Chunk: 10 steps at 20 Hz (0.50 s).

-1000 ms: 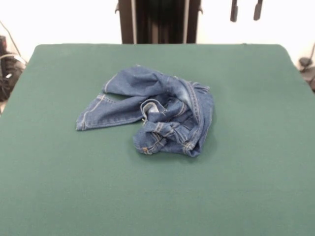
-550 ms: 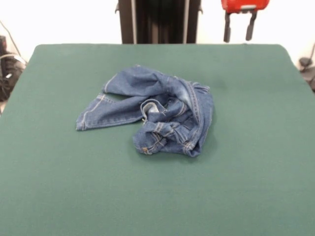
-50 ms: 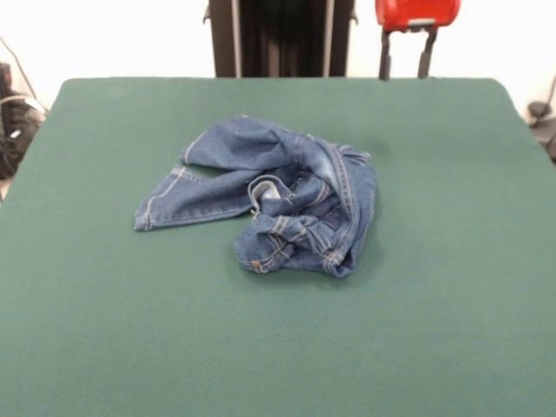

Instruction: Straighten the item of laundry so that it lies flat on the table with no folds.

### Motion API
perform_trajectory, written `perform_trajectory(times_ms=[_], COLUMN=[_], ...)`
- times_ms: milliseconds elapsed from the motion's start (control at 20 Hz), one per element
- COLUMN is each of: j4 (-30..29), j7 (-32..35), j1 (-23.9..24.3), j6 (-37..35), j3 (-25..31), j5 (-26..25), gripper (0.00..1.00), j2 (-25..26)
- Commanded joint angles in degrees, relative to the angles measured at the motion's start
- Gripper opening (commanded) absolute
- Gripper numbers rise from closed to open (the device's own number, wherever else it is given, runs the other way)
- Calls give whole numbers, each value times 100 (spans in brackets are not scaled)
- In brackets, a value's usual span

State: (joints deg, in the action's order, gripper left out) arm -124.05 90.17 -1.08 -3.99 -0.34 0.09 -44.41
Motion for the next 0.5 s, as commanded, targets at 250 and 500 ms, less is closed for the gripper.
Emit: perform_trajectory(times_ms=[250, 500], j4=[819, 996], j7=[627, 629], j1=[47, 49], j6=[-1029, -1206], j3=[-87, -148], j5=[-37, -65], gripper=[100, 100], j2=[-94, -83])
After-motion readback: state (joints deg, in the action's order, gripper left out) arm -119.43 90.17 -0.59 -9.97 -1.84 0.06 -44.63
